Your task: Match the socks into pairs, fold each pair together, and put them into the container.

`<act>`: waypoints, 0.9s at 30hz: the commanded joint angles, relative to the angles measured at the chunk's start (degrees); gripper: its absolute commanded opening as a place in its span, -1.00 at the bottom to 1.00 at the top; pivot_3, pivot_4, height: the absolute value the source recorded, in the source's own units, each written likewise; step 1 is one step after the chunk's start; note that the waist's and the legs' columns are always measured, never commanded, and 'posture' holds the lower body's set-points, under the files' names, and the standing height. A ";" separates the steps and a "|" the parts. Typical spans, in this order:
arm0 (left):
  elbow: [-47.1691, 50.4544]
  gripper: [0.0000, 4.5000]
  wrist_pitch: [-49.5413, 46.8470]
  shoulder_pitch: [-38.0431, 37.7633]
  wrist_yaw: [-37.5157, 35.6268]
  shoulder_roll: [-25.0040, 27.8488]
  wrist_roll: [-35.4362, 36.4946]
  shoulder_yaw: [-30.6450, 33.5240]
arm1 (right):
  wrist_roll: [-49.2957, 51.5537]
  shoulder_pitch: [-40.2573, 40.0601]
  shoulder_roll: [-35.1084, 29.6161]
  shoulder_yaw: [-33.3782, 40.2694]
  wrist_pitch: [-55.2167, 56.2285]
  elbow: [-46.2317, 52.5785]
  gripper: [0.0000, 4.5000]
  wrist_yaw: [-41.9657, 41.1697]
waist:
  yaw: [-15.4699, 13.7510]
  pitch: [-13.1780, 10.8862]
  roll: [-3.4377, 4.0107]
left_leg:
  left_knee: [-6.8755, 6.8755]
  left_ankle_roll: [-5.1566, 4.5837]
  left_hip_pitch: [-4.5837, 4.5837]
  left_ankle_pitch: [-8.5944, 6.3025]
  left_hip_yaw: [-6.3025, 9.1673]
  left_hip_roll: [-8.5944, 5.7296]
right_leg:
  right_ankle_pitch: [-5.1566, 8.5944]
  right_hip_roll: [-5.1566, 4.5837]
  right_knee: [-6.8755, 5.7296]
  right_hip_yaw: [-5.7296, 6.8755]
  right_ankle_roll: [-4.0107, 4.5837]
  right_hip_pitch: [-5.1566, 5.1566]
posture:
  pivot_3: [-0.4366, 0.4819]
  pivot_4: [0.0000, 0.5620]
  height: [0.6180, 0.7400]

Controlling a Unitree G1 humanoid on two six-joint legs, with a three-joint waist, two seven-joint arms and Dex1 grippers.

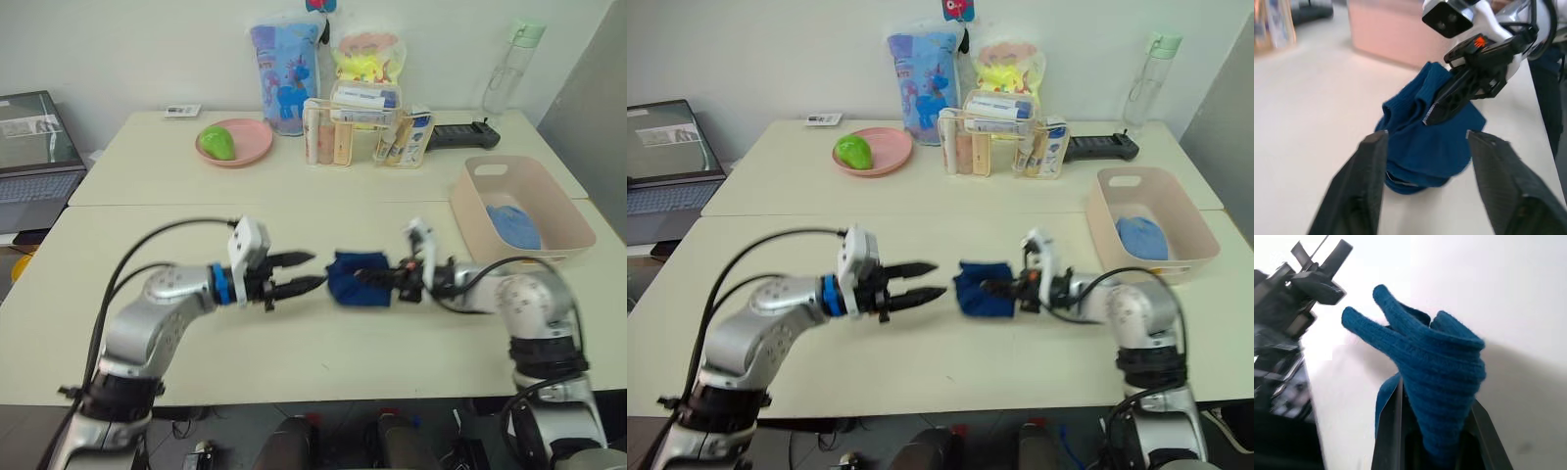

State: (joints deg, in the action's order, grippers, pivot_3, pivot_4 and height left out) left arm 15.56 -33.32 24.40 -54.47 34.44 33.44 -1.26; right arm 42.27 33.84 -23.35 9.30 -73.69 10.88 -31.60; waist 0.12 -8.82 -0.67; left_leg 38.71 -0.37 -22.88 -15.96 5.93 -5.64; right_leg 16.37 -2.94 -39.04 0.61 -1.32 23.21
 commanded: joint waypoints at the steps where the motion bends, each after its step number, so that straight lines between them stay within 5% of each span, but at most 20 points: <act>1: 0.96 0.72 -0.72 5.47 2.25 -1.77 0.74 0.52 | 0.45 4.07 -4.38 6.57 0.41 3.41 -1.00 3.14 | 0.00 0.00 0.00 | -0.01 0.00 0.00 0.00 0.00 0.00 | 0.00 0.00 0.01 0.00 0.00 0.00 | -0.05 -0.47 1.00; 3: -0.07 0.99 -0.82 9.70 3.30 -3.67 0.71 -0.19 | -2.30 6.85 -9.57 7.32 2.85 2.68 -1.00 3.43 | -0.01 -0.02 -0.01 | -0.05 0.01 -0.01 0.00 -0.01 0.01 | 0.00 0.01 0.04 0.01 0.00 0.01 | -0.05 -0.47 1.00; 10: -2.79 0.99 -0.06 19.62 5.36 -10.82 -0.51 -3.69 | -19.05 10.11 -29.04 -0.72 23.10 -5.24 -1.00 -1.22 | -0.03 -0.08 -0.03 | -0.01 0.00 -0.05 0.01 -0.11 0.00 | 0.00 -0.01 0.05 -0.01 -0.01 0.00 | -0.05 -0.47 1.00; 15: -7.11 0.99 3.87 22.77 6.59 -17.08 -4.10 -7.07 | -41.02 8.23 -39.51 -12.79 54.01 -20.50 -1.00 -2.38 | -0.03 -0.11 -0.09 | 0.04 -0.01 -0.05 0.01 -0.24 -0.01 | -0.02 -0.02 0.03 -0.11 -0.06 -0.01 | -0.05 -0.47 1.00; 20: -5.14 0.99 3.54 20.57 6.75 -18.76 -4.08 -8.07 | -52.46 11.08 -38.54 -19.46 72.65 -35.81 -1.00 -1.14 | 0.83 -0.12 -0.09 | -0.02 0.01 0.02 0.02 -0.41 0.07 | -0.02 0.02 -0.01 -0.23 -0.06 0.03 | -0.05 -0.47 1.00; 27: -0.95 0.99 1.98 17.00 7.53 -18.11 -4.23 -8.36 | -61.53 15.08 -34.10 -23.55 83.88 -49.21 -1.00 2.04 | 1.23 -0.15 -0.07 | -0.01 0.02 0.01 0.03 -0.39 0.08 | -0.02 0.03 0.00 -0.24 -0.05 0.04 | -0.05 -0.47 1.00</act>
State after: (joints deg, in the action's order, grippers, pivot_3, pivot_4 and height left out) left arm 11.70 -31.15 41.14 -47.55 16.32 28.82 -9.80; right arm -17.36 47.35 -57.40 -14.04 7.36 -36.89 -30.84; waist 1.35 -8.97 -0.73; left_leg 38.71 -0.34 -22.86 -15.93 5.54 -5.56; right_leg 16.35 -2.90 -39.03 0.37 -1.38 23.24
